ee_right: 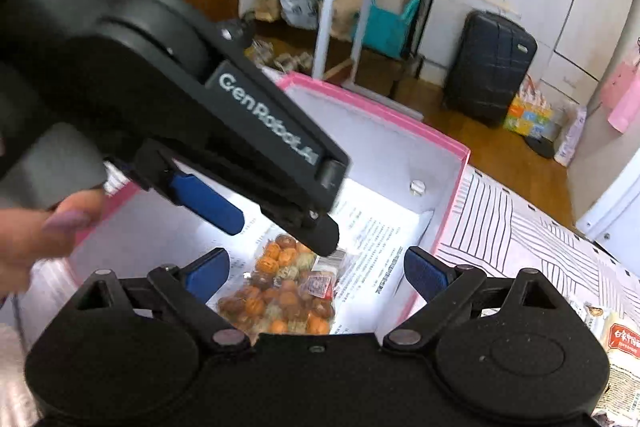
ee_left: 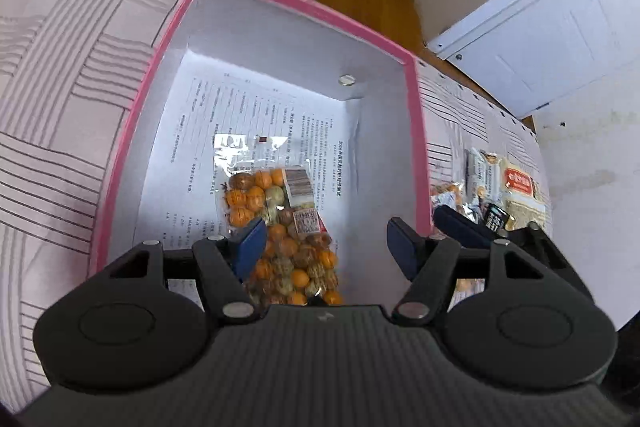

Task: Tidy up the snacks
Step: 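Lower the nut bag into the pink box and open the left tool, then reach the left tool to the red-labelled nut bag and grasp it, then lift the red-labelled nut bag with the left tool over the pink box, then lower the red-labelled bag into the box and open the left tool, then reach the left tool to the black NB cracker pack and grasp it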

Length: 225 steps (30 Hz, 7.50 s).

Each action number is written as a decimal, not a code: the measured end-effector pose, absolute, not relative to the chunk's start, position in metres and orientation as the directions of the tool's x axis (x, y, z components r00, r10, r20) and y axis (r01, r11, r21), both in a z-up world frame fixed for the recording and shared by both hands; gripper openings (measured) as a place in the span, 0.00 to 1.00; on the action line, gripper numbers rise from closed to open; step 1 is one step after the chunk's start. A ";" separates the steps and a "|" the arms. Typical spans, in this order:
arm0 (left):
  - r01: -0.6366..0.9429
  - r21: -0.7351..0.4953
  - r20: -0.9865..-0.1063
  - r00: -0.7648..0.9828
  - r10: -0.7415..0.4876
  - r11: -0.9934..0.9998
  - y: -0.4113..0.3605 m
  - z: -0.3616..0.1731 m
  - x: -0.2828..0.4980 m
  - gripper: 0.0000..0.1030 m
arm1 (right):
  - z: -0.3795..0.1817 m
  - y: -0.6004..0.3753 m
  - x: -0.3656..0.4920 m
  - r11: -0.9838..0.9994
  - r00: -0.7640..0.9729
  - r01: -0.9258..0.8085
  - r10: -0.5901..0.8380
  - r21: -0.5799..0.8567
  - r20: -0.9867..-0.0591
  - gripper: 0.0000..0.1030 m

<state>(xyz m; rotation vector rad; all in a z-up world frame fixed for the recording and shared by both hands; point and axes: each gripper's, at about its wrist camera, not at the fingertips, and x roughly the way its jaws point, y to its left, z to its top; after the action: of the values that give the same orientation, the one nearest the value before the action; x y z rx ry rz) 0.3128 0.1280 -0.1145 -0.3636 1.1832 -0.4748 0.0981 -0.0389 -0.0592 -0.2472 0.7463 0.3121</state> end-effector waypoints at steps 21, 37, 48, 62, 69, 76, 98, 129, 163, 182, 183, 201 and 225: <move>0.460 -0.244 -0.842 0.336 -0.422 0.854 0.092 -0.016 0.201 0.64 | 0.008 -0.140 -0.022 0.957 0.777 -0.288 0.250 0.027 -0.578 0.92; 0.587 -0.222 -0.820 0.320 -0.475 0.779 -0.001 -0.016 0.163 0.63 | -0.011 -0.210 -0.066 0.986 0.816 -0.167 0.142 0.006 -0.561 0.93; 0.503 -0.365 -0.782 0.291 -0.551 0.784 -0.090 -0.082 0.189 0.61 | -0.111 -0.240 -0.006 0.946 0.745 -0.314 0.191 -0.083 -0.639 0.93; 0.280 -0.369 -0.833 0.324 -0.449 0.886 -0.100 -0.182 0.243 0.58 | -0.185 -0.235 0.073 0.931 0.681 -0.337 0.138 -0.141 -0.719 1.00; 0.187 -0.546 -0.771 0.270 -0.577 0.817 -0.082 -0.201 0.244 0.58 | -0.191 -0.232 0.091 0.953 0.670 -0.289 0.136 -0.088 -0.730 1.00; 0.237 -0.551 -0.756 0.264 -0.598 0.800 -0.082 -0.195 0.237 0.55 | -0.187 -0.225 0.072 0.972 0.714 -0.226 0.120 -0.065 -0.689 0.95; 0.393 -0.437 -0.834 0.160 -0.528 0.809 -0.061 -0.131 0.187 0.55 | -0.131 -0.200 -0.002 0.992 0.700 -0.068 0.121 0.103 -0.704 0.95; 0.351 -0.470 -0.751 0.323 -0.576 0.810 0.067 -0.017 0.138 0.59 | -0.022 -0.103 -0.041 0.973 0.781 -0.225 0.147 -0.055 -0.606 0.95; 0.111 -0.395 -0.901 0.146 -0.408 0.912 0.142 -0.123 0.298 0.59 | -0.090 -0.030 0.172 0.912 0.478 -0.353 0.366 0.207 -0.798 0.96; 0.114 -0.277 -0.900 0.318 -0.300 0.954 0.161 -0.085 0.269 0.58 | -0.081 -0.014 0.158 0.921 0.538 -0.353 0.343 0.164 -0.770 0.96; 0.122 -0.284 -0.897 0.318 -0.308 0.951 0.161 -0.082 0.265 0.58 | -0.077 -0.016 0.151 0.917 0.540 -0.366 0.346 0.156 -0.767 0.96; 0.450 -0.237 -0.823 0.378 -0.425 0.861 0.075 -0.014 0.179 0.60 | -0.008 -0.160 -0.031 0.960 0.800 -0.272 0.262 0.063 -0.540 0.95; 0.617 -0.272 -0.787 0.299 -0.540 0.738 -0.125 -0.101 0.173 0.60 | -0.102 -0.332 -0.071 0.998 0.792 0.008 0.036 0.070 -0.609 0.91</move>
<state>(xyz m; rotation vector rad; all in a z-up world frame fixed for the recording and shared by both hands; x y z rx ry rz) 0.1730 -0.1249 -0.1010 0.0882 1.0079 -0.7694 -0.0711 -0.3320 -0.1015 0.0702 0.6564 0.0152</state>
